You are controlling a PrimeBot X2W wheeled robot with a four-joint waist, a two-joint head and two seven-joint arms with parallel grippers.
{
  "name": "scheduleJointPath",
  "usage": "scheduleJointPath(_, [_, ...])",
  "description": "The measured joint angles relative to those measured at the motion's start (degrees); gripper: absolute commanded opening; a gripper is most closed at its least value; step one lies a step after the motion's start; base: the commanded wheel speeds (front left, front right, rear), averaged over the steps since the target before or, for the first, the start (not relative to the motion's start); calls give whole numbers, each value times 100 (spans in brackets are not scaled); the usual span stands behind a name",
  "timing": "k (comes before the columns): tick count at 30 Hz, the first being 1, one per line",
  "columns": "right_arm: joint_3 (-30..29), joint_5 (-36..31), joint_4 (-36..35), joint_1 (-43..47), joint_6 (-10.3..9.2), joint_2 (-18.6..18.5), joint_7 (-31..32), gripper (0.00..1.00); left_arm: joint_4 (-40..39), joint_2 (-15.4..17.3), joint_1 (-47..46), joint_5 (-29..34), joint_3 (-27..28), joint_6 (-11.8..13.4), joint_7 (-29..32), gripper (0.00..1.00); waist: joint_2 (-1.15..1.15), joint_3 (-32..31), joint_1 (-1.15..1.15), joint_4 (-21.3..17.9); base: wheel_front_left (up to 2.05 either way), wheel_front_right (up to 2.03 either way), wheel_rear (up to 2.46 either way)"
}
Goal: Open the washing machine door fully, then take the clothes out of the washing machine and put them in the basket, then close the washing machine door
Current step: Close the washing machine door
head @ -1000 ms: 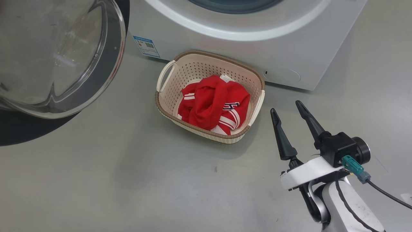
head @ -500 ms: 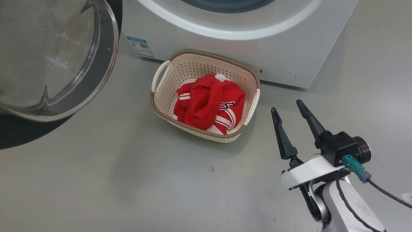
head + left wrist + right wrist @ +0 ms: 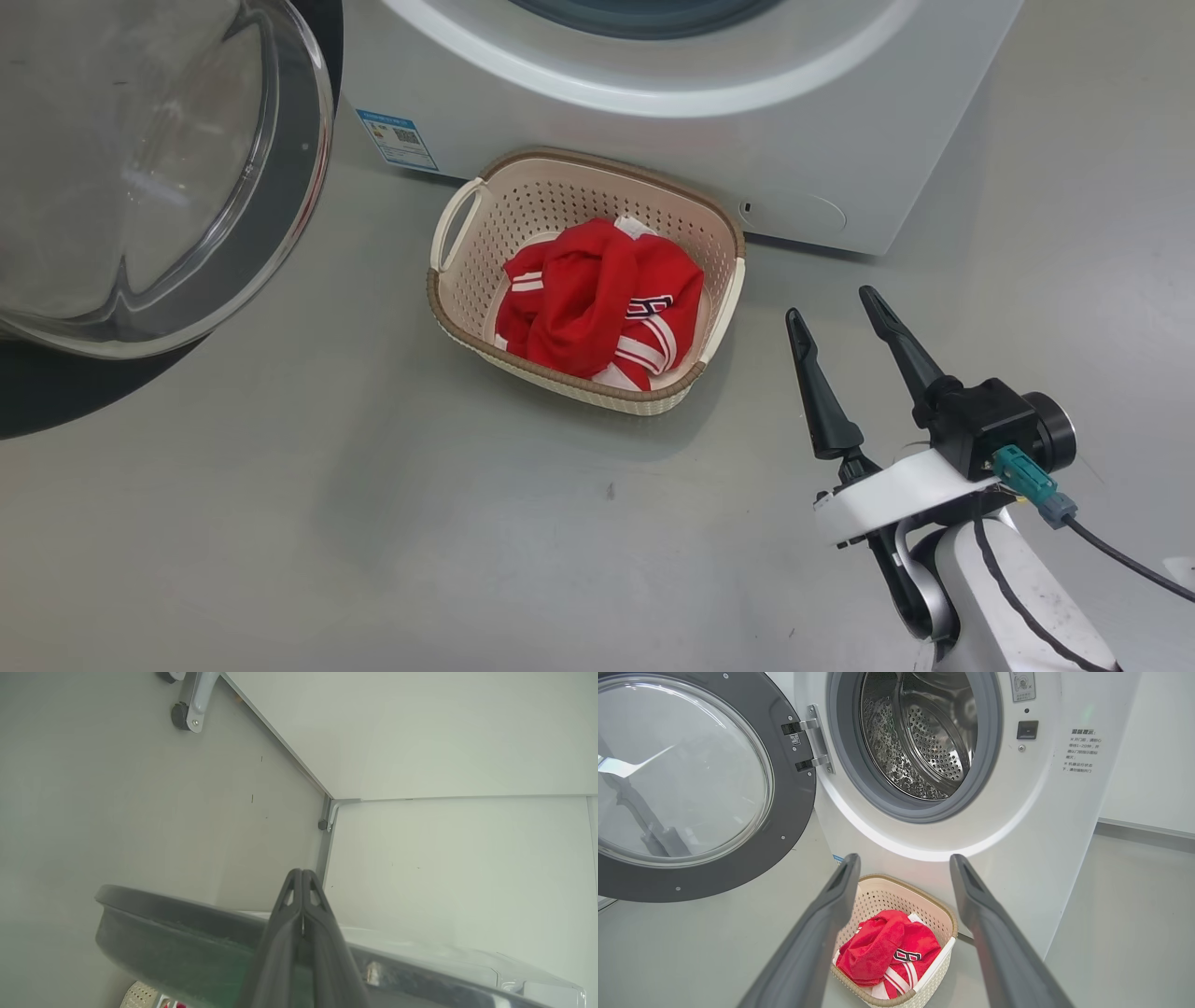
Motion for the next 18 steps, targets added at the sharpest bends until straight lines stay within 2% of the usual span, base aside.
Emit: scheduleJointPath(18, [-22,1,91,-28,-5,15,-52,100,332,168,-194,172,-271,0,441,0,0,-85,0,14,0,0,0])
